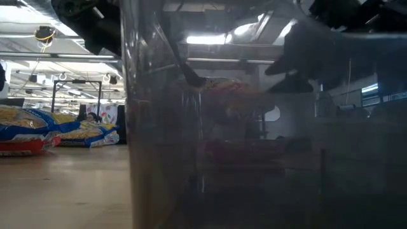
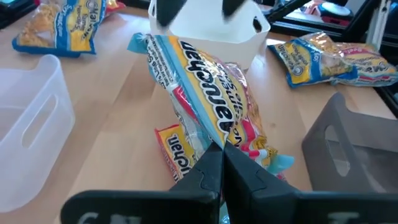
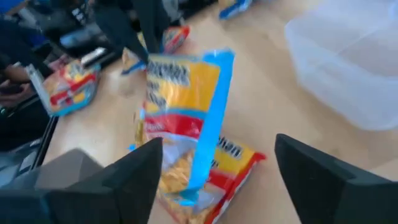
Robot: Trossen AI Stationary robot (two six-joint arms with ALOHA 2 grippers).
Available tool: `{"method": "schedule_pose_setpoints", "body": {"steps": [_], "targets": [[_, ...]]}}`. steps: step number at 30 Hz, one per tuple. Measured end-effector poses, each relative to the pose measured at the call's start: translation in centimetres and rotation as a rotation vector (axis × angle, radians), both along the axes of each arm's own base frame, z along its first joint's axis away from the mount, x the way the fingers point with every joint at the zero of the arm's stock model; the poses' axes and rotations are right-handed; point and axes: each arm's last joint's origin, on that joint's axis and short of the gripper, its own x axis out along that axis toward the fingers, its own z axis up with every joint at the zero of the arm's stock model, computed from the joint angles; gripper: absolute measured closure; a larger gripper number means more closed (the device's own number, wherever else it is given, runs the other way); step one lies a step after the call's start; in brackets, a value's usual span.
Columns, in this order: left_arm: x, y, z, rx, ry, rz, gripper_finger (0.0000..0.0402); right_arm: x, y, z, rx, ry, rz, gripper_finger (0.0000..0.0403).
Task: Sort Maruchan noodles
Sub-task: Put the center light blue noodle pack into the transparent bin
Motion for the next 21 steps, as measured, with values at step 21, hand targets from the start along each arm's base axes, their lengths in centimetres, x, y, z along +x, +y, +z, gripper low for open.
{"method": "schedule_pose_setpoints", "body": {"steps": [21], "targets": [[0.2,-0.1,0.5,0.035,-0.062,0.011,0.0401,4.1,-0.2,-2.8,0.026,-0.014,0.163,0.0100]]}}
